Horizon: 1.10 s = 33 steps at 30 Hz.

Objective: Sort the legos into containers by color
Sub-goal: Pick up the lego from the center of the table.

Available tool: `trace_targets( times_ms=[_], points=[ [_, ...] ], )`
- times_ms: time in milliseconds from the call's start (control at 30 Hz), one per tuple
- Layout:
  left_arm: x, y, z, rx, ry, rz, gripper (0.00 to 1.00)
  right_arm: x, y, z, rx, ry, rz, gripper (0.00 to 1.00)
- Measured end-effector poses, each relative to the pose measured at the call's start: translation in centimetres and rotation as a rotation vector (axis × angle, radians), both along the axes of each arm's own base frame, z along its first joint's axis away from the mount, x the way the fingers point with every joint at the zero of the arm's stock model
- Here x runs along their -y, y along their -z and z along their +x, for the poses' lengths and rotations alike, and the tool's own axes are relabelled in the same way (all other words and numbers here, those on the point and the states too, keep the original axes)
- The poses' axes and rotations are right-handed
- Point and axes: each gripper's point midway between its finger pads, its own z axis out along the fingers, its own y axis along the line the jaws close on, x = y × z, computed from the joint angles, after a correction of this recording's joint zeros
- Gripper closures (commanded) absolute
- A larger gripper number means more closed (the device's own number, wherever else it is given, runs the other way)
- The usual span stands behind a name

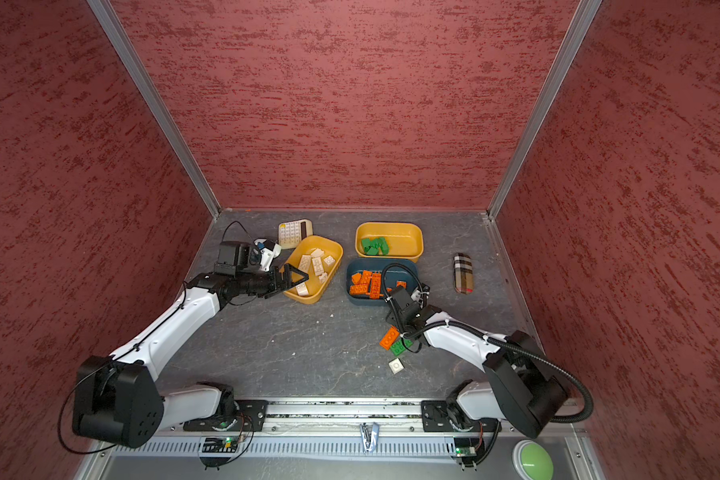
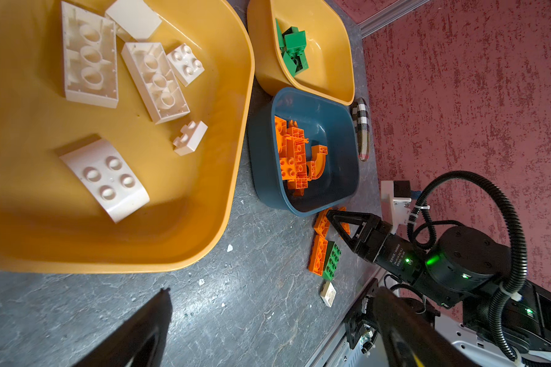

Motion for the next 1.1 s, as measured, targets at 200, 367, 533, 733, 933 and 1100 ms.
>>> trace_targets(
  times_ms=[200,367,533,733,933,1100],
  points=[
    [0.1,0.1,0.0,-0.006,0.006,-0.004,0.01,0.5,1.1,0.3,-0.011,0.016,-0.047,0.42],
    [0.2,0.3,-0.1,-0.011,0.011,-0.007,0.00,1.0,1.3,1.0,0.003,0.026,-0.098,0.46],
    [0.2,0.3,-0.1,-0.008,0.016,-0.003,0.01,1.5,1.4,1.1,0.005,0.028,-0.138,0.47],
    [0.2,0.6,0.0,-0.014,0.019,-0.001,0.01,1.8,1.6,0.3,-0.011,0.008,-0.187,0.48],
    [0.2,0.9,0.1,-0.023,0.021,0.002,0.01,2.5,1.8,-0.9,-0.040,-0.010,-0.253,0.49],
    [0.2,1.0,0.1,-0.024,0.022,0.002,0.00,2.5,1.9,-1.0,-0.049,-0.021,-0.267,0.54]
  ],
)
